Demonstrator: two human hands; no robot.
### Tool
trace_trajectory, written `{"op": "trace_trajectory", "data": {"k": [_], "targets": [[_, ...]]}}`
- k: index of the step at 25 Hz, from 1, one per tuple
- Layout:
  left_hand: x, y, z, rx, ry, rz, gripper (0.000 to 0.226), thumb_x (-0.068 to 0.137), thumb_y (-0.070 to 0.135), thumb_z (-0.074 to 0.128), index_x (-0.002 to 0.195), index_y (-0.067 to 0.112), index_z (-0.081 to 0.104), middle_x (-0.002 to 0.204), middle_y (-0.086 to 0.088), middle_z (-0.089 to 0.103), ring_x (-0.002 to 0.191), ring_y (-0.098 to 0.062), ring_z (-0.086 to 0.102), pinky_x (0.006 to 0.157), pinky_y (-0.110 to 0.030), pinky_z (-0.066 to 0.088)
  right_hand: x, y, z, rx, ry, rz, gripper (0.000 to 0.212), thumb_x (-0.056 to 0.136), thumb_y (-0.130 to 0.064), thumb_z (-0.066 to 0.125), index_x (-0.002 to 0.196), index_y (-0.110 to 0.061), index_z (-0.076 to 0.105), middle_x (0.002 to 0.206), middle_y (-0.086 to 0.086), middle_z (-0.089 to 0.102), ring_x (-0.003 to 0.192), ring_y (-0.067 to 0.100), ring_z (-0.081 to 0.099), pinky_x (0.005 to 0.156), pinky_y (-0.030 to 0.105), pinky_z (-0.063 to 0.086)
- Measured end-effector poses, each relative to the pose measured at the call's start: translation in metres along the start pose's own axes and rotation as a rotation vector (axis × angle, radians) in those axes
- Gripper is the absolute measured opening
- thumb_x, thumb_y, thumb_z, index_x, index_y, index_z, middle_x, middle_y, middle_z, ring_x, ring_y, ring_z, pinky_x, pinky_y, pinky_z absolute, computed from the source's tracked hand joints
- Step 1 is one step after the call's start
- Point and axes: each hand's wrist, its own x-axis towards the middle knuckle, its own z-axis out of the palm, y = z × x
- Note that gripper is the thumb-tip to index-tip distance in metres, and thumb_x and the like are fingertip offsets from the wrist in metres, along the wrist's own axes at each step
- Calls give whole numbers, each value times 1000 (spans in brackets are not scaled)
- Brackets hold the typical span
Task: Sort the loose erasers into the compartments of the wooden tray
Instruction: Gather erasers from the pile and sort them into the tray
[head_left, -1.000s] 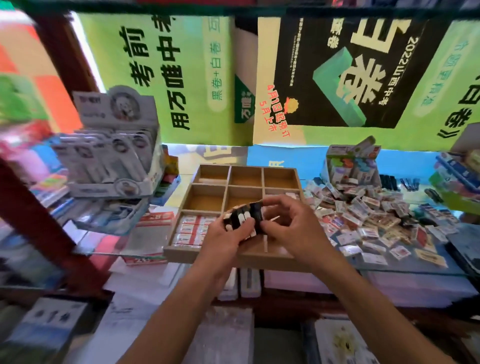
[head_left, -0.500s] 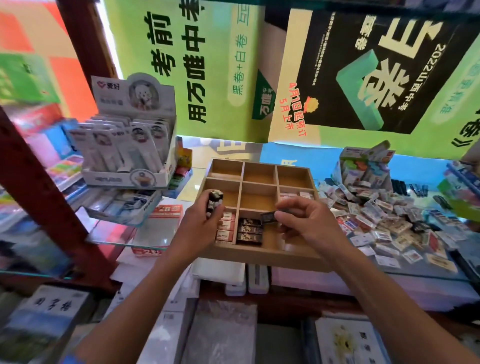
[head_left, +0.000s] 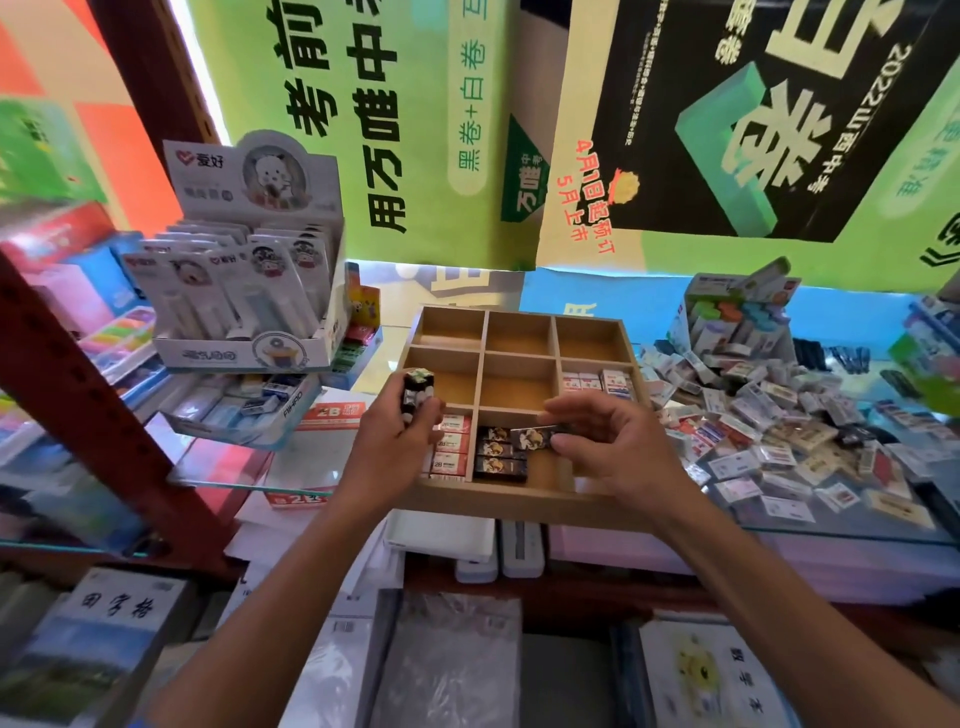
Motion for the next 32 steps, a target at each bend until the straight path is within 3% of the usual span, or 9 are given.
{"op": "trace_trajectory", "data": {"k": [3, 5, 7, 10, 14, 22, 26, 29, 32], "targets": [[2, -1, -2, 57, -34, 2, 11, 102, 24, 49, 114, 22, 51, 99, 5, 65, 87, -4, 69, 66, -20, 56, 3, -2, -1, -33, 25, 41, 29, 82, 0, 74, 96, -25, 71, 97, -5, 76, 97, 11, 71, 78, 23, 57], [6, -2, -1, 212, -103, 62, 17, 102, 27, 49, 119, 23, 49, 104, 7, 64, 95, -10, 66, 72, -22, 54, 5, -4, 3, -192, -22, 67, 23, 81, -7, 78, 88, -28, 70, 96, -5, 73, 95, 12, 69, 80, 28, 58], [11, -2, 2, 387, -194, 149, 23, 103, 28, 48, 125, 24, 46, 109, 8, 61, 100, -10, 63, 74, -20, 51, 9, -7, 12, -397, -134, 71, 18, 81, -14, 79, 84, -29, 70, 96, -7, 70, 94, 9, 66, 82, 29, 56], [13, -5, 9, 448, -181, 207, 28, 103, 29, 47, 129, 21, 44, 111, 6, 59, 101, -11, 61, 74, -15, 48, 18, -15, 27, -683, -324, -6, 10, 84, -20, 76, 88, -26, 69, 95, -11, 65, 89, 5, 61, 74, 18, 50], [14, -10, 11, 442, -143, 207, 31, 102, 29, 48, 131, 22, 44, 117, 2, 62, 104, -13, 62, 81, -26, 55, 31, -15, 31, -1038, -474, -168, 7, 88, -22, 71, 95, -19, 72, 101, -5, 68, 92, 8, 59, 76, 20, 48], [15, -12, 12, 420, -131, 216, 32, 102, 29, 49, 132, 22, 45, 117, 2, 62, 105, -13, 62, 83, -27, 55, 39, -9, 30, -953, -565, -141, 16, 91, -26, 69, 105, -25, 75, 107, -9, 70, 97, 7, 61, 86, 26, 52], [14, -11, 12, 416, -129, 218, 32, 101, 29, 49, 132, 21, 45, 117, 0, 62, 106, -15, 63, 85, -31, 56, 39, -4, 36, -1067, -481, -215, 11, 90, -31, 68, 99, -24, 70, 101, -7, 66, 93, 10, 59, 80, 27, 51], [13, -11, 11, 416, -126, 220, 33, 101, 28, 49, 133, 20, 45, 118, -1, 62, 106, -15, 62, 82, -28, 55, 44, -11, 26, -924, -624, -91, 6, 89, -26, 70, 92, -23, 66, 96, -9, 64, 88, 7, 58, 75, 23, 50], [14, -11, 11, 407, -120, 220, 32, 101, 28, 49, 132, 20, 46, 116, 0, 62, 103, -14, 61, 75, -19, 49, 52, -17, 24, -1108, -673, -150, 13, 88, -32, 70, 86, -26, 59, 89, -11, 59, 83, 7, 54, 68, 22, 43]]}}
